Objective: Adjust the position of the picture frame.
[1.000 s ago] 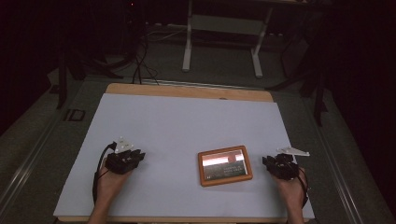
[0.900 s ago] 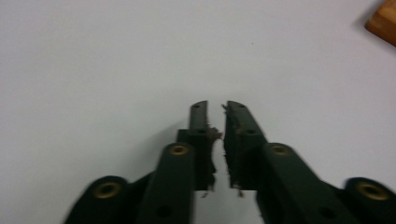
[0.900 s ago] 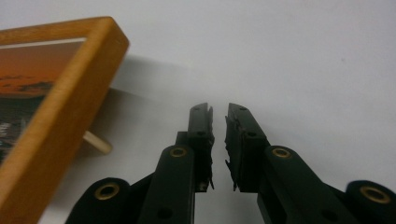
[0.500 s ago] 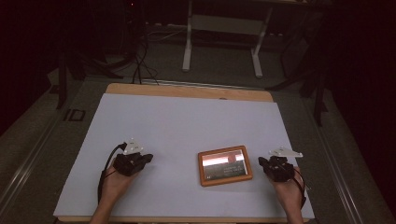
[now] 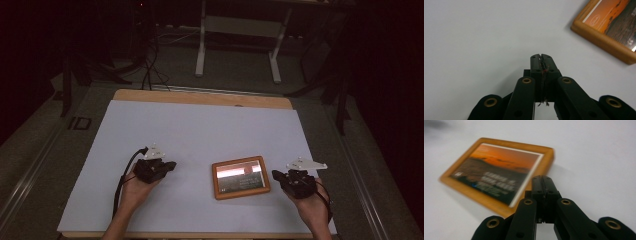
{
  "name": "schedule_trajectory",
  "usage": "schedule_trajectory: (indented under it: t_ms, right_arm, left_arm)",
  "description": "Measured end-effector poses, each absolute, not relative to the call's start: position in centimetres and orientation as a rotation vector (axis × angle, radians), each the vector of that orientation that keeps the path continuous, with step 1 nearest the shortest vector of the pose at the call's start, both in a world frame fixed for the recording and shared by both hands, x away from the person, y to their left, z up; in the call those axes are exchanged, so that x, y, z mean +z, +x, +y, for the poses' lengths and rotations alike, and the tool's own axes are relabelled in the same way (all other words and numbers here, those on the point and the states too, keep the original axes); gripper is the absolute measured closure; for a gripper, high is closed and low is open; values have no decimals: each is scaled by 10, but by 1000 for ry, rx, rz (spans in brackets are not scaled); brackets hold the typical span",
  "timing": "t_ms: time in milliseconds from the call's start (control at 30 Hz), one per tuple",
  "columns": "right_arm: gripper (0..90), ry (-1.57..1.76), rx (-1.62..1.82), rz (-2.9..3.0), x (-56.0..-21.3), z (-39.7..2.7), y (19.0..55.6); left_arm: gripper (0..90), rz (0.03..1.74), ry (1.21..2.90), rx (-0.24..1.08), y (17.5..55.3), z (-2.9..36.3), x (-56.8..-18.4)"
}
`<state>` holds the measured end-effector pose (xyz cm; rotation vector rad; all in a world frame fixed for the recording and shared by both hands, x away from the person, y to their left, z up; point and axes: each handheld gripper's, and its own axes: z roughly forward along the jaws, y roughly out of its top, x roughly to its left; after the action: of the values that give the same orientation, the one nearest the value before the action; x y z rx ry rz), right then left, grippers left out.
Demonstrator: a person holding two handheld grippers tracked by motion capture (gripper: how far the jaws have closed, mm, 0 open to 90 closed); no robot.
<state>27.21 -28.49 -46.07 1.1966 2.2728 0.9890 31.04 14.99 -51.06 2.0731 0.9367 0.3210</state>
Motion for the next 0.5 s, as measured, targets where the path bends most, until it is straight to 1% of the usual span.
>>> schedule_trajectory:
  t_ms: [233,500]
  right_arm:
    - [900,1109,981,2356,-459,-270,257]
    - [900,1017,932,2458,-471,-257,246]
  left_arm:
    - [887,889,2083,292,328,127,-511]
    - [888,822,2125,266,350,97,-521]
